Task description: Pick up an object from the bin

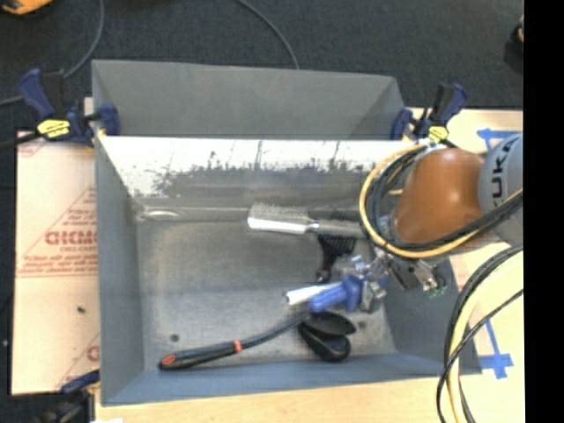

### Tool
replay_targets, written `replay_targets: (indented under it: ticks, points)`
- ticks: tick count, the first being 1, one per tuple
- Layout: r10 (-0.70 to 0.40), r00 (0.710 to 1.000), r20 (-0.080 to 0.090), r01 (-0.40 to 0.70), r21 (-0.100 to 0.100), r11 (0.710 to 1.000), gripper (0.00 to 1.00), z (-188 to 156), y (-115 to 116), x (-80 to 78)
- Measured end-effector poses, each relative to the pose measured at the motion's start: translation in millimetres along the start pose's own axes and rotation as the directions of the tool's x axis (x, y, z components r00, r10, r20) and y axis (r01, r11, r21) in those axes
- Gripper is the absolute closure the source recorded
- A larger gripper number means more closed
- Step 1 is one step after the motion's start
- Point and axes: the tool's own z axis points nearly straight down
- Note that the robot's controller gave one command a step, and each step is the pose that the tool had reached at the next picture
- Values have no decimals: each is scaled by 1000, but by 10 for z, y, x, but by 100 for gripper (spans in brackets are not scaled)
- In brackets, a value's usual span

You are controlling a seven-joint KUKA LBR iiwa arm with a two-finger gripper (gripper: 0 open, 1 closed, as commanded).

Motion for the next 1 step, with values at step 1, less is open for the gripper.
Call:
replay_targets:
  ticks: [1]
  points:
    - [-49, 999, 0, 49, 0, 999, 100, -487, 374, 202]
